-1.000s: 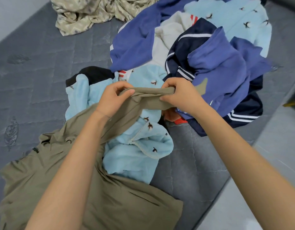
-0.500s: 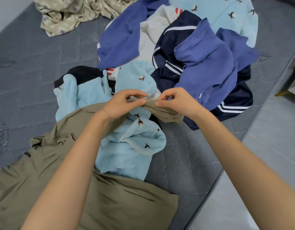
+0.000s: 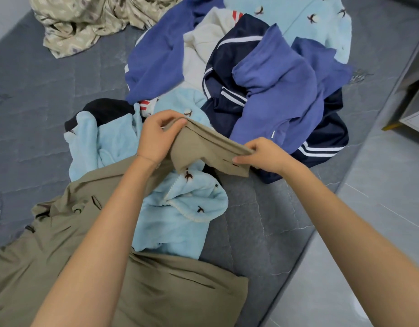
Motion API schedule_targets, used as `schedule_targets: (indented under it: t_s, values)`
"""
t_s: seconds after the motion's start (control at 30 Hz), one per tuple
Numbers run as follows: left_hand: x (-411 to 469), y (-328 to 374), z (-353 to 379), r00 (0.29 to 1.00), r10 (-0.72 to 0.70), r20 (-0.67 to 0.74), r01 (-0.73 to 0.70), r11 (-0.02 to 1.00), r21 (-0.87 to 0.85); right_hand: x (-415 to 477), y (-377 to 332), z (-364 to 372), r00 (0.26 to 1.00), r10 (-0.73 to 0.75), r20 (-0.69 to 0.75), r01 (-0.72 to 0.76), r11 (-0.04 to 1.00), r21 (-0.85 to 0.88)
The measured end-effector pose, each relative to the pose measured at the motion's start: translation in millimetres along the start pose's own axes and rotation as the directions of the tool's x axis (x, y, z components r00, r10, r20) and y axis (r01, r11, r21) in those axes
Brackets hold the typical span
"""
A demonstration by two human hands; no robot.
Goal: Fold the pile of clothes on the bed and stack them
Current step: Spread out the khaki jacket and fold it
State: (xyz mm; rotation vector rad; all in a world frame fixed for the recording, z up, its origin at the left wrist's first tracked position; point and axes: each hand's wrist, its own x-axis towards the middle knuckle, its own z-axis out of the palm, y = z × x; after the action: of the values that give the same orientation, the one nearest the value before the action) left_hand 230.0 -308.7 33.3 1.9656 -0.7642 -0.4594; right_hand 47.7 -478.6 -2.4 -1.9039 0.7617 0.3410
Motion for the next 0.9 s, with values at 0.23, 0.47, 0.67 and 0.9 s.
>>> schedule_targets:
  t_s: [0.23, 0.47, 0.67, 0.9]
  values:
    - [-8.5, -21.5, -1.8, 0.989, 0.059, -0.138, -0.015, 0.953, 0.302, 0.0, -39.4, -2.0, 0.996, -0.024, -0.086, 0.062, 0.879, 0.473]
    - [-58.7, -7.4, -17.3, 0.913, -0.175, 0.37, 0.304, 0.896, -0.325, 10.6, -104.2, 60.5, 0.984, -0.092, 0.152, 0.039, 0.947, 0.32]
    - [-100.3, -53.7, -59.6, 0.962, -0.241, 0.131, 0.271, 0.909, -0.318, 8.4, -147.5, 141.6, 0.953, -0.226, 0.201, 0.218, 0.974, 0.06]
    - [-164.2, -137.9, -154.5, 0.752, -0.543, -0.373, 0.352, 0.81, -0.469, 28.7, -154.5, 238.1, 0.832, -0.554, -0.029, 0.515, 0.792, -0.329]
